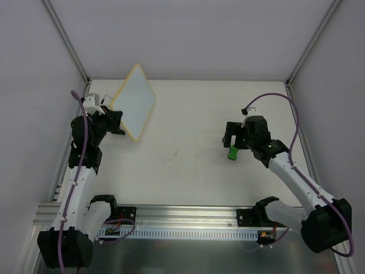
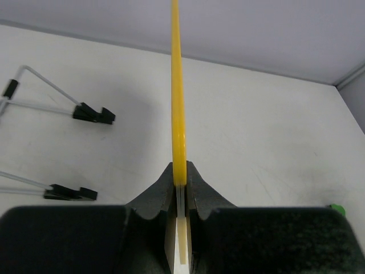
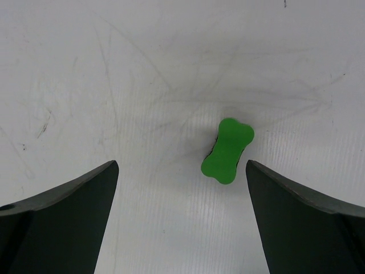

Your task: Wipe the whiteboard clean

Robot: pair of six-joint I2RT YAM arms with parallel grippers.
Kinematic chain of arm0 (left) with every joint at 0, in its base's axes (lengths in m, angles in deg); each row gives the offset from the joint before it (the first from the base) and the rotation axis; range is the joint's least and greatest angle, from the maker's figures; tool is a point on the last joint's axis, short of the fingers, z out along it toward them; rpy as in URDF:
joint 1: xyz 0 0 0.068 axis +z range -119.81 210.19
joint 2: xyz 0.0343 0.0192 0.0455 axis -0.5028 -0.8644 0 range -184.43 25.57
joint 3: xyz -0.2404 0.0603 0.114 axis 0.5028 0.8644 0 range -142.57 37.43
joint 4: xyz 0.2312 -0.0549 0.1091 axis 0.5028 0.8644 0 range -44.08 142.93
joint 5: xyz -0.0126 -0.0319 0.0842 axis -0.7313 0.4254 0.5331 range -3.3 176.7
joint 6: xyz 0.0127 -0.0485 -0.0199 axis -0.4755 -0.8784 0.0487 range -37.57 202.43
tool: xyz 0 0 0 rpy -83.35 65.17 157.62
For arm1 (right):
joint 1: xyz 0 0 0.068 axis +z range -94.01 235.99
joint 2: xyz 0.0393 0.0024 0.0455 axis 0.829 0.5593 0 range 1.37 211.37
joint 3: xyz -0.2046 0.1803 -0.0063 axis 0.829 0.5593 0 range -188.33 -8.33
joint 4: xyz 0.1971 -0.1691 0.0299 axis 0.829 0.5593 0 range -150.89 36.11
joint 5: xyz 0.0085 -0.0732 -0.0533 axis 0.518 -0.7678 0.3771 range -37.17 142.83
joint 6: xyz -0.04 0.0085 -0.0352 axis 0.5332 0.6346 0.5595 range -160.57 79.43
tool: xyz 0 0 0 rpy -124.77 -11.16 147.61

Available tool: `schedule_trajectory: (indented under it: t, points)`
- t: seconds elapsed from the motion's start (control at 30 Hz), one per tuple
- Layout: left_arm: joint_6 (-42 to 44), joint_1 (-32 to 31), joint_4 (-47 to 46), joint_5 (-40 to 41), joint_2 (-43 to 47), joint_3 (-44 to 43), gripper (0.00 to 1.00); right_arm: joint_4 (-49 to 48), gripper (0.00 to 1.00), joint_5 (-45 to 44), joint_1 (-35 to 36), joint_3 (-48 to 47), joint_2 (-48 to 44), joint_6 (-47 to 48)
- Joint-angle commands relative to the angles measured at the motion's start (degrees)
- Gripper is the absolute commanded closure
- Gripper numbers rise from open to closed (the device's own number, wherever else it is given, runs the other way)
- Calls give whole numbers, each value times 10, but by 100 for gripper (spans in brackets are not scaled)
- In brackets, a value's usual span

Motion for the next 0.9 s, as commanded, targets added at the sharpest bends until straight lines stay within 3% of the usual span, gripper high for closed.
schedule_trajectory:
  t: [0.0, 0.23, 0.53, 0.87]
  points:
    - [17, 57, -92, -19, -10, -53, 100, 7, 1, 25, -2, -3, -27, 19]
    - [11, 159, -110, -86, -49, -78, 100, 7, 1, 60, -2, -2, -36, 39]
    - [-19, 182, -163, -116, -105, -127, 100, 5, 1, 79, -2, -3, -14, 47]
    - [-20, 210, -197, -92, -154, -158, 100, 6, 1, 79, -3, -12, 10, 53]
